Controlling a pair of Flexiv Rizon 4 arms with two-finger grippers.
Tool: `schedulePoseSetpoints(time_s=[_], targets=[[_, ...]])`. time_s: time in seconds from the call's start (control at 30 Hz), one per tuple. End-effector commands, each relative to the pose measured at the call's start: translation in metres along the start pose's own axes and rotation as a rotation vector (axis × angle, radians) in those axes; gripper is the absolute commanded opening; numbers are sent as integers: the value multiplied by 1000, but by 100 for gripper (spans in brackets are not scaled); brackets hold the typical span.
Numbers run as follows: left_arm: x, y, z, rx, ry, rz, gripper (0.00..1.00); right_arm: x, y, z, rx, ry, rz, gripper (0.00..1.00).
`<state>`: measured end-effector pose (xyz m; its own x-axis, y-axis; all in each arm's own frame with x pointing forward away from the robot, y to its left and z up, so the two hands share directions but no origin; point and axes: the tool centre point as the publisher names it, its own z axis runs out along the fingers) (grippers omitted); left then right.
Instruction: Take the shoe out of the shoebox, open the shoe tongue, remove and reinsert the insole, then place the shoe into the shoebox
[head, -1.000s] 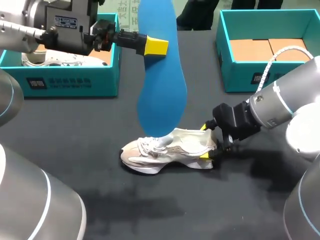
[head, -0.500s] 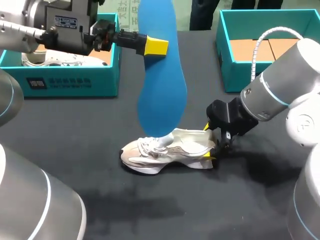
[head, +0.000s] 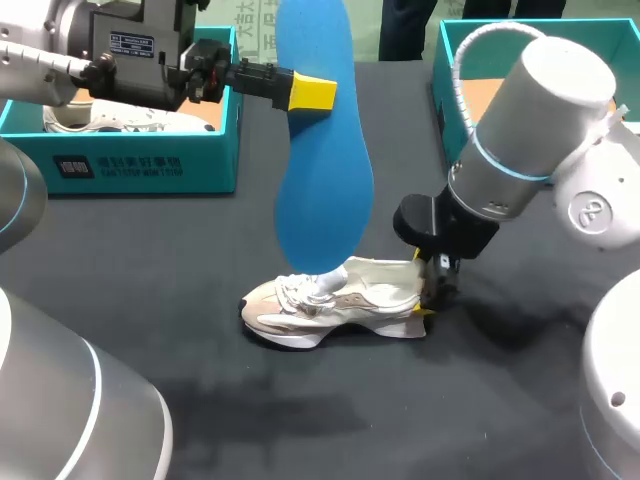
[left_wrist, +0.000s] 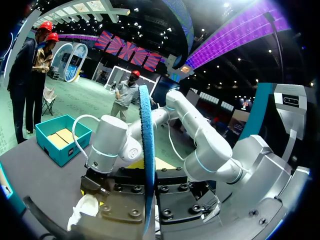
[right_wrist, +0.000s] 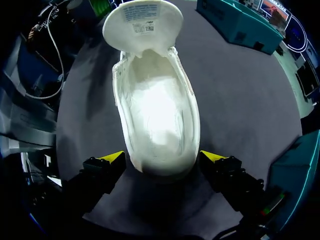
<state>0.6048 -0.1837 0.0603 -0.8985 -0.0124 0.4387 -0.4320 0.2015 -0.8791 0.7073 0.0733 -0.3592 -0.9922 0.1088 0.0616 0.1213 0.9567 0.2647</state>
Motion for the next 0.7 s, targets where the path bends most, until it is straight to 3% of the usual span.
schedulePoseSetpoints(time_s=[0.03,0.27,0.7], targets=[[0,0,1,-2,-2,-1,0,7,6,-3,273,-11,6,100],[0,0,1,-2,-2,-1,0,10,7,-6,317,-24,12,100],[0,0,1,-2,-2,-1,0,7,7,-6,265,-41,-17,100]])
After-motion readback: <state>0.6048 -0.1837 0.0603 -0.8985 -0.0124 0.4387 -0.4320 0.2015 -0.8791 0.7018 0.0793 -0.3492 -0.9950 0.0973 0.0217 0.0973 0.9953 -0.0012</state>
